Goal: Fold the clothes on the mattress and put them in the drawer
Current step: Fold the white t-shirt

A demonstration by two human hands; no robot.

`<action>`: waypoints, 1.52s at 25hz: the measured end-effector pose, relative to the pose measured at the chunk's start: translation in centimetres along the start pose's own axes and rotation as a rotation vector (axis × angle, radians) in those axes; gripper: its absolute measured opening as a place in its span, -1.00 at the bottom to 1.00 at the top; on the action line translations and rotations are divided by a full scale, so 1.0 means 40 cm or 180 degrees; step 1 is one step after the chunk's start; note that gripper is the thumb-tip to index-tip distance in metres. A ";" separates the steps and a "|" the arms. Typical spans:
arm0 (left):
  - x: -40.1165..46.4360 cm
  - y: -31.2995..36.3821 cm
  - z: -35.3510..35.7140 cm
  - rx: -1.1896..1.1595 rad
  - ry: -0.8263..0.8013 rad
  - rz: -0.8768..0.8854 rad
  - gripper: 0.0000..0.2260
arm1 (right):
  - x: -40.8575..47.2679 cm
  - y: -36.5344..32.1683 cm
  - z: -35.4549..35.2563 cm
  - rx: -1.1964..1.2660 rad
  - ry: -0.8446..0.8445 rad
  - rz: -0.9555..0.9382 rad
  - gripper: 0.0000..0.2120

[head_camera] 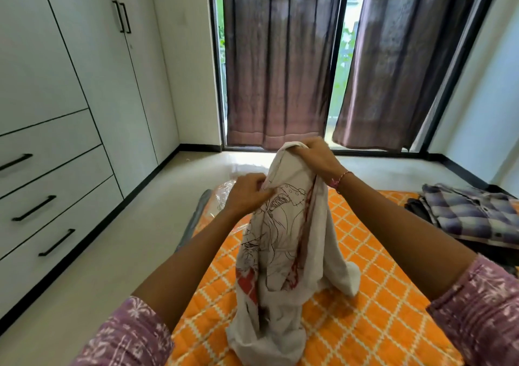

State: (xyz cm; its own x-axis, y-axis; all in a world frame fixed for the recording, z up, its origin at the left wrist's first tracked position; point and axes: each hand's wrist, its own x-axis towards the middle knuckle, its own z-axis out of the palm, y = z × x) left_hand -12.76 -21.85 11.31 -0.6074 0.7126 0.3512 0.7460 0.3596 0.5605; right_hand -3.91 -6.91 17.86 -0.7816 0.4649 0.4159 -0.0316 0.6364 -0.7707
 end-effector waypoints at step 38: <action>0.021 0.150 0.086 -0.2910 -0.0087 -0.0727 -0.80 | -0.062 0.013 -0.084 0.3494 0.0718 0.1392 -0.71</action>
State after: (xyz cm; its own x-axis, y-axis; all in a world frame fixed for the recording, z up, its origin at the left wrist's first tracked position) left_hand -7.85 -17.02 12.40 -0.6971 0.7013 0.1490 0.0990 -0.1116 0.9888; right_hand 0.11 -5.69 18.05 -0.7353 0.6777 0.0074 -0.3902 -0.4144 -0.8222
